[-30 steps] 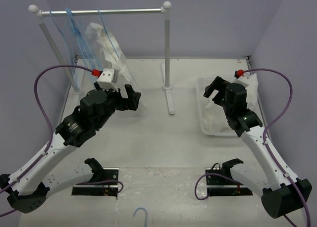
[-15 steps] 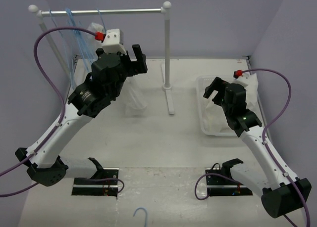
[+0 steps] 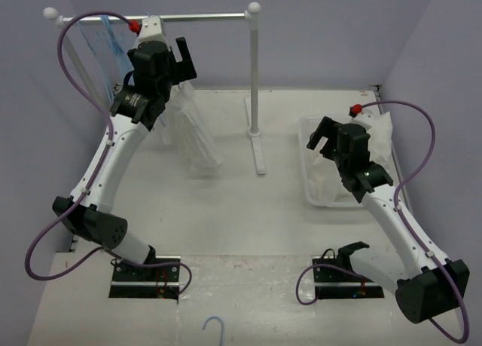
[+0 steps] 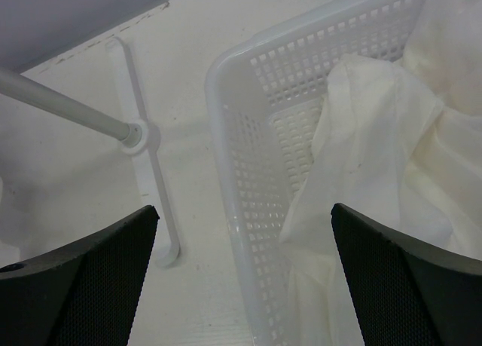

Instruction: Remove the skirt from the hanger

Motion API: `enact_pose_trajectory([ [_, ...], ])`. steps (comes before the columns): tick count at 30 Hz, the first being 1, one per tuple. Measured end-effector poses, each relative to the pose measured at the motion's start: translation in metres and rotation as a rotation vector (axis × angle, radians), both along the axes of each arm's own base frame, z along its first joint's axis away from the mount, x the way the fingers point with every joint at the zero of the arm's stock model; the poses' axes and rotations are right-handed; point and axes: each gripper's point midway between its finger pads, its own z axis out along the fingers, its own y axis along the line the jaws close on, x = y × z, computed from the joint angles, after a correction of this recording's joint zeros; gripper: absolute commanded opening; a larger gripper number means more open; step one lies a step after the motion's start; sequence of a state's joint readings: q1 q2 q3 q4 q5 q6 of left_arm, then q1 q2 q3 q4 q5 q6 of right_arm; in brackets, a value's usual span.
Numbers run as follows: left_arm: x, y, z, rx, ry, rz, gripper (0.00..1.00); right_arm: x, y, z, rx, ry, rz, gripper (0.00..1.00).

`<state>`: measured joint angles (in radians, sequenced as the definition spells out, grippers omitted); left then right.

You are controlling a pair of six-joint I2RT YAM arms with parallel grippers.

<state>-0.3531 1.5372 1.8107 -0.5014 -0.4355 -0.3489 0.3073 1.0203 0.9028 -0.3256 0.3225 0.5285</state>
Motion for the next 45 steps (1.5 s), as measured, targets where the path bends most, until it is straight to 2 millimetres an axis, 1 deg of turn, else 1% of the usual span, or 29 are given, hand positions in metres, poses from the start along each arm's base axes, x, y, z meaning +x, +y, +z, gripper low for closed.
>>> enact_pose_trajectory([
  [1, 0.005, -0.004, -0.007, 0.002, 0.016, -0.019, 0.93, 0.001, 0.000, 0.000, -0.002, 0.001, 0.000, 0.99],
  [2, 0.009, -0.007, -0.012, 0.001, 0.024, -0.033, 0.89, 0.002, 0.001, 0.000, -0.006, 0.003, 0.002, 0.99],
  [3, 0.011, -0.009, -0.014, -0.001, 0.027, -0.042, 0.87, 0.003, 0.001, -0.001, -0.007, 0.005, 0.002, 0.99],
  [4, 0.013, -0.010, -0.016, -0.003, 0.029, -0.049, 0.83, 0.003, 0.001, -0.001, -0.008, 0.008, 0.003, 0.99],
  [5, 0.015, -0.010, -0.016, -0.004, 0.030, -0.051, 0.75, 0.004, 0.001, -0.002, -0.010, 0.010, 0.003, 0.99],
  [8, 0.018, -0.004, -0.016, -0.010, 0.026, -0.039, 0.63, 0.005, 0.001, -0.005, -0.016, 0.022, 0.003, 0.99],
  [9, 0.020, 0.000, -0.017, -0.009, 0.026, -0.030, 0.52, 0.005, 0.001, -0.007, -0.020, 0.027, 0.004, 0.99],
  [10, 0.021, 0.002, -0.018, -0.011, 0.026, -0.025, 0.52, 0.005, 0.001, -0.008, -0.023, 0.030, 0.004, 0.99],
  [11, 0.023, 0.005, -0.019, -0.010, 0.029, -0.017, 0.41, 0.005, 0.000, -0.008, -0.026, 0.030, 0.004, 0.99],
  [13, 0.026, 0.007, -0.022, -0.014, 0.035, -0.010, 0.30, 0.005, -0.001, -0.006, -0.032, 0.029, 0.002, 0.99],
  [14, 0.027, 0.007, -0.023, -0.012, 0.036, -0.010, 0.19, 0.006, -0.001, -0.006, -0.034, 0.027, 0.002, 0.99],
  [16, 0.029, 0.006, -0.024, -0.013, 0.039, -0.018, 0.10, 0.006, -0.001, -0.004, -0.035, 0.024, 0.002, 0.99],
  [17, 0.029, 0.006, -0.025, -0.014, 0.040, -0.021, 0.01, 0.006, -0.001, -0.004, -0.036, 0.022, 0.002, 0.99],
  [18, 0.029, 0.005, -0.024, -0.017, 0.038, -0.024, 0.00, 0.006, -0.001, -0.004, -0.038, 0.022, 0.001, 0.99],
  [25, 0.028, -0.002, -0.020, -0.007, 0.026, -0.076, 0.00, 0.007, 0.001, -0.002, -0.040, 0.015, 0.016, 0.99],
  [29, 0.021, -0.004, -0.008, 0.000, 0.002, -0.106, 0.00, 0.007, 0.002, -0.001, -0.036, 0.014, 0.023, 0.99],
  [31, 0.014, -0.006, 0.003, 0.002, -0.020, -0.132, 0.00, 0.007, 0.004, -0.001, -0.030, 0.014, 0.035, 0.99],
  [34, -0.001, -0.012, 0.026, 0.002, -0.076, -0.203, 0.00, 0.007, 0.007, -0.001, -0.024, 0.011, 0.052, 0.99],
  [38, -0.028, -0.020, 0.059, 0.004, -0.171, -0.283, 0.00, 0.008, 0.012, 0.002, -0.017, 0.000, 0.076, 0.99],
  [41, -0.046, -0.021, 0.079, 0.012, -0.230, -0.310, 0.00, 0.009, 0.015, 0.004, -0.009, -0.006, 0.094, 0.99],
  [43, -0.056, -0.021, 0.082, 0.018, -0.241, -0.321, 0.00, 0.009, 0.017, 0.004, -0.006, -0.009, 0.103, 0.99],
  [45, -0.061, -0.019, 0.077, 0.020, -0.234, -0.321, 0.00, 0.009, 0.020, 0.005, -0.001, -0.011, 0.120, 0.99],
])
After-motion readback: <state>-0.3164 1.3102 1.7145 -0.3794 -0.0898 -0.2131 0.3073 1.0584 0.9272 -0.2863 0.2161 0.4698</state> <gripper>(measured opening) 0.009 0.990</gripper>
